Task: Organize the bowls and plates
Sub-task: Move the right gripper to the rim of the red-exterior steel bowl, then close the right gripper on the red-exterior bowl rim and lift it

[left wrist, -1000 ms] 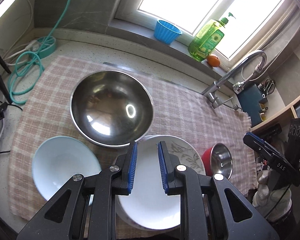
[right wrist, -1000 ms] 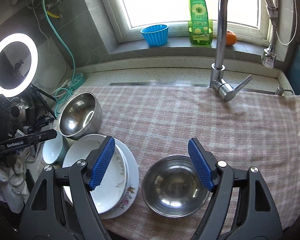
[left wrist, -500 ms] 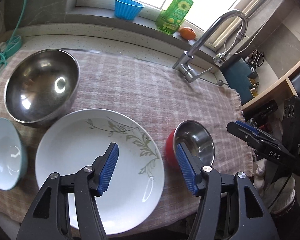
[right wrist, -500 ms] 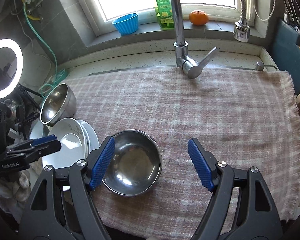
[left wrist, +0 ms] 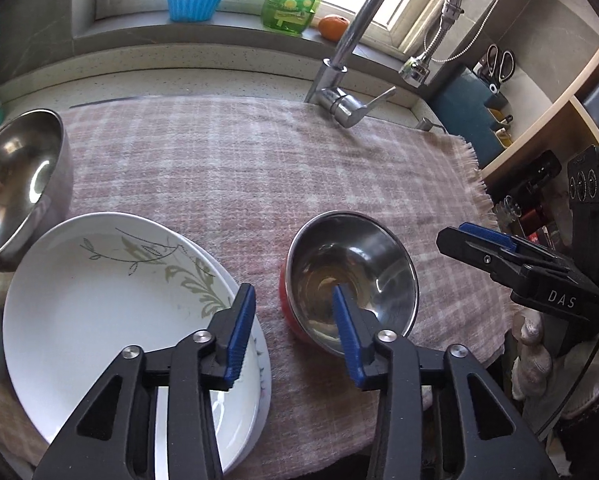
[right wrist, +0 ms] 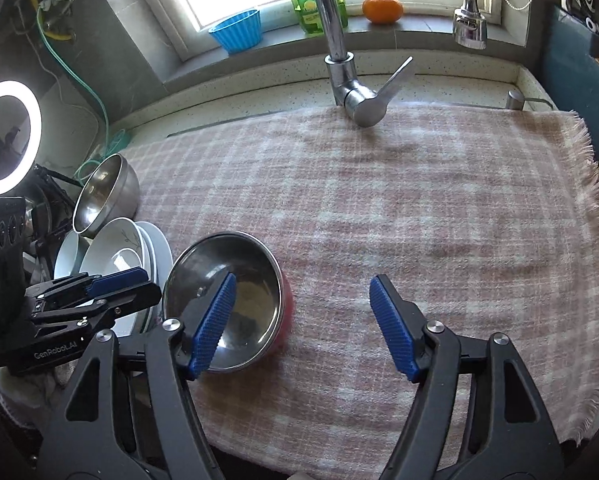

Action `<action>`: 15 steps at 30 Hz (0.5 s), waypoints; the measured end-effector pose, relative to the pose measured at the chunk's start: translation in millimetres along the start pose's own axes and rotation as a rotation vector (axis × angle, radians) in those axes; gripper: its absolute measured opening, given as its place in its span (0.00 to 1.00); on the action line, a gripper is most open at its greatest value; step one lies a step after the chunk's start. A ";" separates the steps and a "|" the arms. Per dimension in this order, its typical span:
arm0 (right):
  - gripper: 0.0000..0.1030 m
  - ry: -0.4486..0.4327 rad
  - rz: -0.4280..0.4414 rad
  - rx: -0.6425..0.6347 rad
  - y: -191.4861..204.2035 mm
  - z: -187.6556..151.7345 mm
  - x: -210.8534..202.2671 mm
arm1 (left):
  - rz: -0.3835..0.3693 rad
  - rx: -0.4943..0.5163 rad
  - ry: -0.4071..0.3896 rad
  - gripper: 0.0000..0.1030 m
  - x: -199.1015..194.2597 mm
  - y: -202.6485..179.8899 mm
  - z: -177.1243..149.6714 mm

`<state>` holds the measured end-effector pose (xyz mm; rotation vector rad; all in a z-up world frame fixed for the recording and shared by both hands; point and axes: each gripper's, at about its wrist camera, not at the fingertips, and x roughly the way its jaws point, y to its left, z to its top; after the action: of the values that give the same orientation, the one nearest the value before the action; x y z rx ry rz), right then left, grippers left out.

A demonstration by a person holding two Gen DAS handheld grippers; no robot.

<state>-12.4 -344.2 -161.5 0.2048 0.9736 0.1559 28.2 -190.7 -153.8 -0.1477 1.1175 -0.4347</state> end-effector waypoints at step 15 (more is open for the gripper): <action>0.25 0.128 0.093 0.019 -0.9 -10.5 35.0 | -0.005 -0.016 0.088 0.21 27.6 -0.1 6.5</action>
<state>-1.8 -336.2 -195.5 0.2607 1.0941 0.2478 44.1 -202.7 -174.0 -0.1462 1.2070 -0.4399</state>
